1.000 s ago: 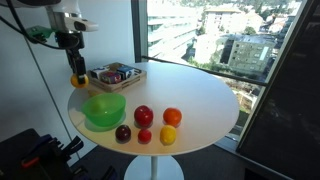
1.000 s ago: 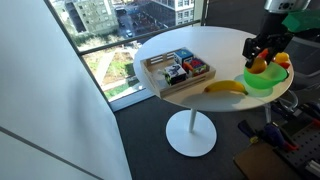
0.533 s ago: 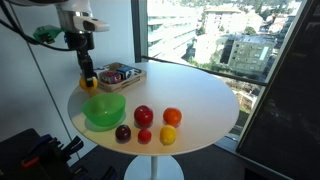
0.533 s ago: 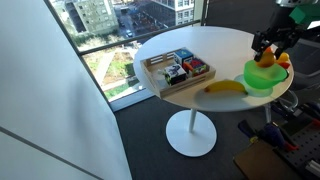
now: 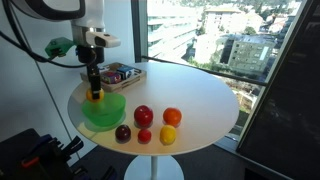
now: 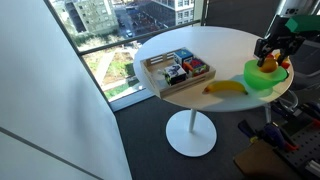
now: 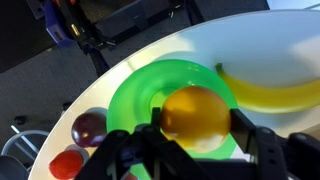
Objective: Pick the yellow fruit next to the banana and put it in the green bowl
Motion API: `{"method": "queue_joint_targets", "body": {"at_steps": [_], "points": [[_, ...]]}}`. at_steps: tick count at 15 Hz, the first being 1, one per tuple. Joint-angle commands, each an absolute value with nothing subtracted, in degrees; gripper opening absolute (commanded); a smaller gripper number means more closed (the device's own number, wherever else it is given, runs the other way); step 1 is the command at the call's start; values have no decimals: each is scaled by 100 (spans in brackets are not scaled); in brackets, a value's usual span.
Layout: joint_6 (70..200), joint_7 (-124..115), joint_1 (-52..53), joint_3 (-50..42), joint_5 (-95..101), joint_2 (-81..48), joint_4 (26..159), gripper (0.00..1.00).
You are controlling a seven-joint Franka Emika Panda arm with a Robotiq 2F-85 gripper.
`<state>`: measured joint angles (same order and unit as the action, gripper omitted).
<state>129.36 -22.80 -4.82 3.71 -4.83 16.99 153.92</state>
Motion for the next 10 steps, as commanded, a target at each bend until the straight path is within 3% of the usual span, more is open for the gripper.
{"method": "queue_joint_targets", "body": {"at_steps": [1, 10], "points": [[13195, -2338, -518, 255, -384, 1358, 15298, 44], [14075, -2717, -525, 245, 117, 946, 15398, 44]]}}
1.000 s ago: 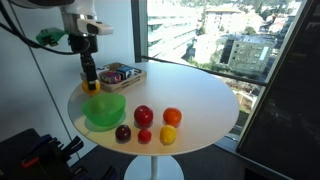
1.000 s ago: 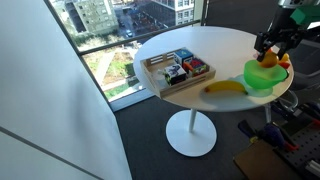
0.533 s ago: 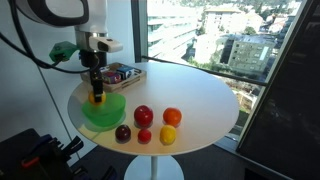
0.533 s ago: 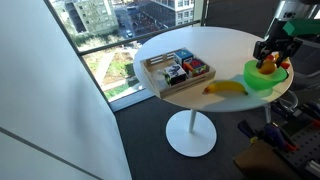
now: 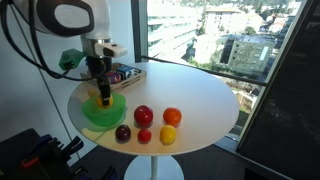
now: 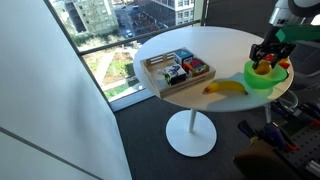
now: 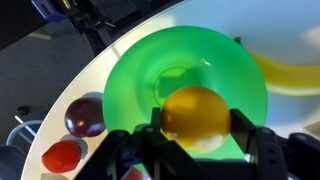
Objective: Pick the yellow fruit next to the banana and put it in the green bowl
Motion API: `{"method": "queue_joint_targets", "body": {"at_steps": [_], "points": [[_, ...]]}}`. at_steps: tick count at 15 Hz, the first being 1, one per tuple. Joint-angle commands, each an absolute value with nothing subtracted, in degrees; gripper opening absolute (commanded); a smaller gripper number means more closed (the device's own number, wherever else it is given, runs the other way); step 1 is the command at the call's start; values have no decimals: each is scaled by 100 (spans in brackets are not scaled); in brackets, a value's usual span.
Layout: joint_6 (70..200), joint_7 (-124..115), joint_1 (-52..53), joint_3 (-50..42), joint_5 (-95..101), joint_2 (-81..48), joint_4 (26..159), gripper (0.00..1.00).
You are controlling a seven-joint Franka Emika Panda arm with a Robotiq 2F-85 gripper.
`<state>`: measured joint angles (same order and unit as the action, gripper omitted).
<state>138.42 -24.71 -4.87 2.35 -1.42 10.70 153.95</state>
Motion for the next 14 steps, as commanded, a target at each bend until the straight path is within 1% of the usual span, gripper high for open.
{"method": "queue_joint_targets", "body": {"at_steps": [1, 8, 9, 10, 11, 13, 14], "points": [[14137, -2754, -520, 240, 177, 899, 15404, 44], [14449, -2837, -468, 197, 335, 638, 15437, 44], [14466, -2832, -464, 194, 342, 623, 15441, 46], [14484, -2826, -459, 191, 343, 606, 15445, 59], [14501, -2834, -454, 195, 360, 600, 15455, 87], [14514, -2815, -438, 195, 363, 601, 15467, 98], [14510, -2799, -427, 196, 357, 616, 15475, 100]]}}
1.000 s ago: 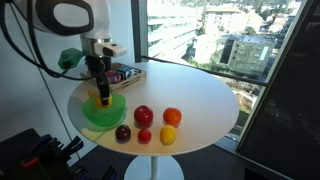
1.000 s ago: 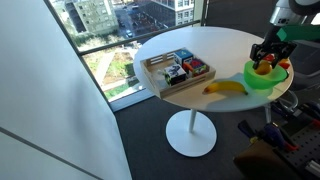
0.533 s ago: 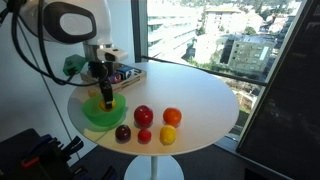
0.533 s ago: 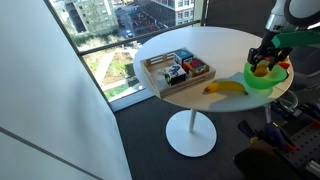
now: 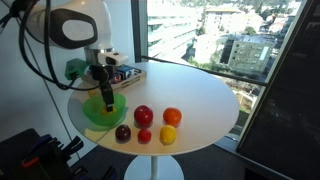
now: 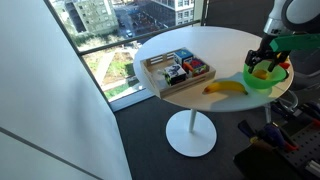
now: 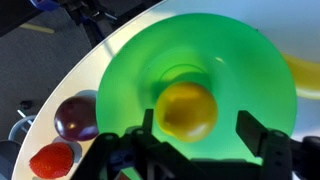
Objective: Pick the yellow fruit next to the banana and put it in the green bowl
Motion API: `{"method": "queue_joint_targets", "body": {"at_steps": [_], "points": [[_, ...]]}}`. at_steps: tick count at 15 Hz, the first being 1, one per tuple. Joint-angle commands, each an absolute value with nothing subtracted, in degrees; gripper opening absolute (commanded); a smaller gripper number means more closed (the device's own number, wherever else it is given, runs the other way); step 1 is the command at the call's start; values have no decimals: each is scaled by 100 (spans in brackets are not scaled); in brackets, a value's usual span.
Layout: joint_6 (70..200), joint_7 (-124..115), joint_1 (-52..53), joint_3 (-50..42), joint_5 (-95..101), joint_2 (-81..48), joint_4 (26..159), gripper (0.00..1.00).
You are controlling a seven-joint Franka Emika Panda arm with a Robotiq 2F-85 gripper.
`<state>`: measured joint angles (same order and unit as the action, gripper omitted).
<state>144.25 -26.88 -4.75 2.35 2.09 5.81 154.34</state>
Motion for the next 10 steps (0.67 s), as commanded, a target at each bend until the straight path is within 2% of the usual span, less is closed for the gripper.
{"method": "queue_joint_targets", "body": {"at_steps": [1, 10], "points": [[14494, -2767, -413, 195, 332, 639, 15482, 100], [14165, -2613, -321, 215, 223, 1040, 15511, 100]]}}
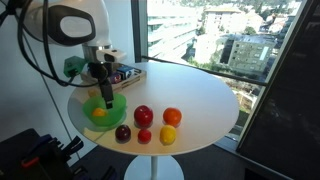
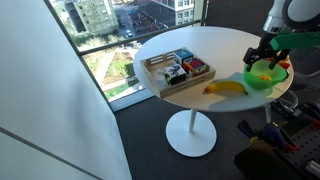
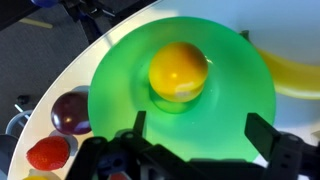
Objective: Pick the yellow fruit next to the banana and put it in the green bowl
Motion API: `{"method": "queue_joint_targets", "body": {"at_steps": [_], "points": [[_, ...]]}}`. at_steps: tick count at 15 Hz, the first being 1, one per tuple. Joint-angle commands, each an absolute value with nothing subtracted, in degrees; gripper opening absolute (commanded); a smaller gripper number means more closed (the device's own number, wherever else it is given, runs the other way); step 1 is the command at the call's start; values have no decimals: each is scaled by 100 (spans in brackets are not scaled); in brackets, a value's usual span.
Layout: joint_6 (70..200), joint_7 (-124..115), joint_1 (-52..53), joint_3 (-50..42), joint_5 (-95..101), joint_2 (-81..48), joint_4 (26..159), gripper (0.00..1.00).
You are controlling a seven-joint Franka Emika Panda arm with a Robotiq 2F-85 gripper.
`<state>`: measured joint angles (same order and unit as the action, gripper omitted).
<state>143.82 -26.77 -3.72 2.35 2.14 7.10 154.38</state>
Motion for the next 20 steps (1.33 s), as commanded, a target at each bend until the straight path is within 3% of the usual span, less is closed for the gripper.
{"method": "queue_joint_targets", "body": {"at_steps": [1, 20], "points": [[14122, -2609, -321, 222, 234, 1097, 15511, 100], [11630, -1692, 20, 339, 32, 2985, 15392, 100]]}}
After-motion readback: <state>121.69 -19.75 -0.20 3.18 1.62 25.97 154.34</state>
